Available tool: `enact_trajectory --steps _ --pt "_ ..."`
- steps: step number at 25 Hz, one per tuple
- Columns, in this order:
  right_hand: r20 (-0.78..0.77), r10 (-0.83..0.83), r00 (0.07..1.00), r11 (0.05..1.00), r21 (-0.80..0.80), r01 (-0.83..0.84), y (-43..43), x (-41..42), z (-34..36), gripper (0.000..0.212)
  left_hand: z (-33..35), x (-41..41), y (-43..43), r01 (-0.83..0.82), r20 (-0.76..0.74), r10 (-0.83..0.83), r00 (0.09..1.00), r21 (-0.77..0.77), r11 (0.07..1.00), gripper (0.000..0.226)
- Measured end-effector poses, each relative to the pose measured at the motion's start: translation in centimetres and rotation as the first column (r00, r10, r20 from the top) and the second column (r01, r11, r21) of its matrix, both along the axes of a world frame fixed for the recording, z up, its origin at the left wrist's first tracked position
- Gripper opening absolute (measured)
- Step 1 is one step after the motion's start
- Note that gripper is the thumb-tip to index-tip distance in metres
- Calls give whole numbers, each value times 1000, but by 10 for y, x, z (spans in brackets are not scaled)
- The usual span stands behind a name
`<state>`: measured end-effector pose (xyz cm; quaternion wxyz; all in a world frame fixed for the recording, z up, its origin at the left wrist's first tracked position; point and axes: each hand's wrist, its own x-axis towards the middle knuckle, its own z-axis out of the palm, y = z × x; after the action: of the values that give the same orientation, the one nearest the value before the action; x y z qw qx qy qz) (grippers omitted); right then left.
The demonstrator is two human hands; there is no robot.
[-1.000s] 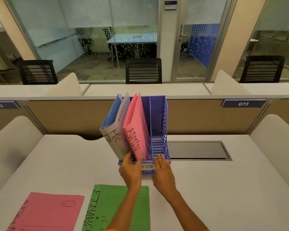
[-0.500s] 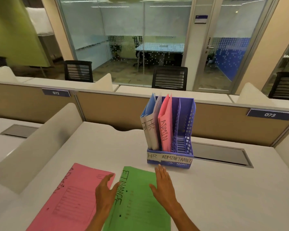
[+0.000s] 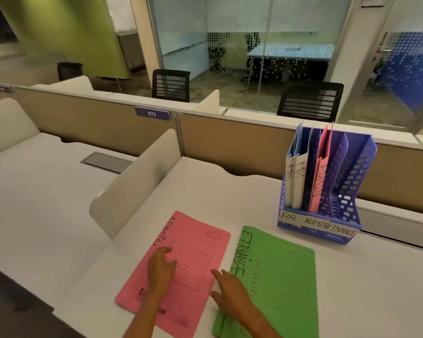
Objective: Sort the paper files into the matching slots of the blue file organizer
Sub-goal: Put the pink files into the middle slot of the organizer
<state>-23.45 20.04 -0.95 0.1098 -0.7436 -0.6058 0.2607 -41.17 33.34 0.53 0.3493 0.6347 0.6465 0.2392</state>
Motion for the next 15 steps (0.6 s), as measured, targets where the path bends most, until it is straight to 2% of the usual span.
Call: enact_trajectory --steps 3,6,8,11,15 --pt "64 45 997 998 -38 -42 3 -23 -11 39 -1 -38 29 -104 -139 105 985 13 994 38" --pt "103 27 994 997 -69 -20 5 -30 -15 29 -10 -60 53 -113 -265 79 961 -119 986 50" --pt "122 23 992 997 -80 -13 5 -29 -16 31 -13 -63 63 -57 -214 13 977 -199 978 56" --pt "126 33 992 996 -91 -22 3 -30 -17 35 -8 -61 72 36 -169 -79 982 -241 970 63" --pt "52 -15 999 995 -102 20 1 -33 -20 36 17 -58 80 128 -97 -157 983 -253 959 54"
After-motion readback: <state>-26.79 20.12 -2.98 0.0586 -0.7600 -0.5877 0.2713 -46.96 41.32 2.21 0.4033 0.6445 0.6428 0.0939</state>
